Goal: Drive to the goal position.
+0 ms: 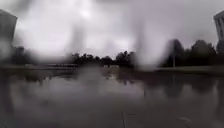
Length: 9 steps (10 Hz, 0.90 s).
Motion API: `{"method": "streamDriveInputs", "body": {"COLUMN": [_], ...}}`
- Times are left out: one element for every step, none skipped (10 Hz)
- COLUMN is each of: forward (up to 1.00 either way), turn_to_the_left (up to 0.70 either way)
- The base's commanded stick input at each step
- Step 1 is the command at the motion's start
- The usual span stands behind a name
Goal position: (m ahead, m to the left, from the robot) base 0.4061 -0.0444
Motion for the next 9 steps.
{"method": "streamDriveInputs", "body": {"forward": [0.7, 0.7, 0.7, 0.7, 0.7, 0.7, 0.7, 0.7, 0.7], "turn_to_the_left": [0.0, 0.0, 0.0, 0.0, 0.0, 0.0, 0.0, 0.0, 0.0]}}
